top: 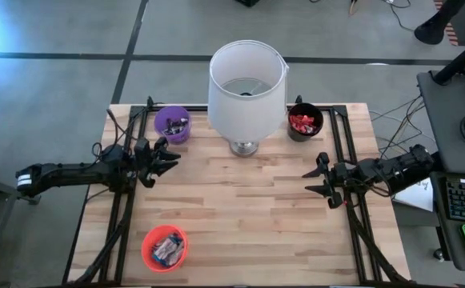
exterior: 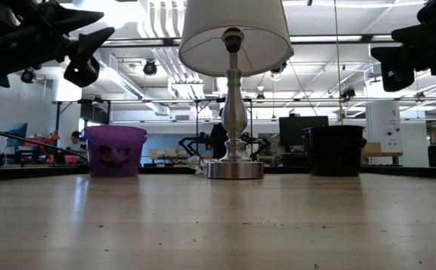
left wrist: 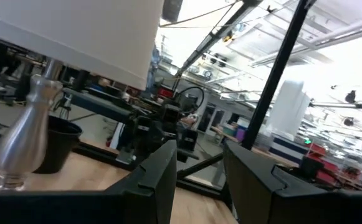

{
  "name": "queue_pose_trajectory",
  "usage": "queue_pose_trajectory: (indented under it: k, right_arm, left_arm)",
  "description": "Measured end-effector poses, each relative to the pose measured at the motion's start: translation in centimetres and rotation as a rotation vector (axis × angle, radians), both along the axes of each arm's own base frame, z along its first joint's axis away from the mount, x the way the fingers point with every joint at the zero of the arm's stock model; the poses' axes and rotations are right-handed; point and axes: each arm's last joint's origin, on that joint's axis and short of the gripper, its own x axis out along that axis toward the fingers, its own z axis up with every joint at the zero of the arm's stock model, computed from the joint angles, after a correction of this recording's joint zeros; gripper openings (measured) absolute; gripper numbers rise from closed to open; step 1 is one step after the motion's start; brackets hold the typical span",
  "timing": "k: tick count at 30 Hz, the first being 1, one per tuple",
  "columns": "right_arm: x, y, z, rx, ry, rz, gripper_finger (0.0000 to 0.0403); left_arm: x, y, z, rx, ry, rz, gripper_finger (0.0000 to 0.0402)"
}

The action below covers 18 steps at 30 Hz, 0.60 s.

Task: Organize candy in baskets
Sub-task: Return to Home Position

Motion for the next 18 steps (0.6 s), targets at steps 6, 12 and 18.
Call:
queue_pose_trajectory:
  k: [6,12,18]
  right_arm:
    - [0.00,0.00,-0.02,0.015,0.003,0.000,0.0178]
    - [0.00,0.00,-0.04,0.016,0.005,0.000,0.0178]
    - [0.01,0.00,-0.06,0.015,0.005,0.000,0.0178]
  left_arm:
    - [0.01,0.00,-0.03,0.012,0.003,0.004,0.0114]
    - [0.02,0.01,-0.05,0.012,0.004,0.005,0.0114]
    - [0.05,0.00,-0.13,0.010,0.013,0.003,0.0114]
